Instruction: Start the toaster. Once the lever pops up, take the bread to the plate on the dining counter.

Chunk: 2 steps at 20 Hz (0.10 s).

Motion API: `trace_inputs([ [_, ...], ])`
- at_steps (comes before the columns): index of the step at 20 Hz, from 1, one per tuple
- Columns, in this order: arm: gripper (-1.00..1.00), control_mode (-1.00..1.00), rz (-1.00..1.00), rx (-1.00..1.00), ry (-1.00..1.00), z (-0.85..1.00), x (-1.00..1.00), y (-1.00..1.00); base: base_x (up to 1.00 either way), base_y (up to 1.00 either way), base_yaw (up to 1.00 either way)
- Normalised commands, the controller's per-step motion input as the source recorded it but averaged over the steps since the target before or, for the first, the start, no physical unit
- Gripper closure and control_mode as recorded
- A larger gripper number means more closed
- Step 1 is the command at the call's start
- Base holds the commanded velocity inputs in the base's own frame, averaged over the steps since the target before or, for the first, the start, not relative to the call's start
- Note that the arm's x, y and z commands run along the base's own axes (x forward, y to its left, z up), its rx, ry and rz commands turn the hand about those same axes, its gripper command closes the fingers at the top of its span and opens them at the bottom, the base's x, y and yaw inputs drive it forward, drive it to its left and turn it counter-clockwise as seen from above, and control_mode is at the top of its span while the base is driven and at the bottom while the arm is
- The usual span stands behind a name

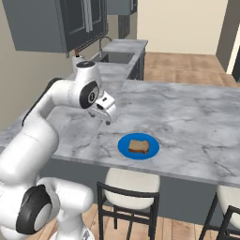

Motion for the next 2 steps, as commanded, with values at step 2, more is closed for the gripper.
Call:
trace_inputs([
  [2,-1.00,-1.00,0.09,0.00,0.10,0.00,-0.41,0.14,0.00,0.00,0.00],
])
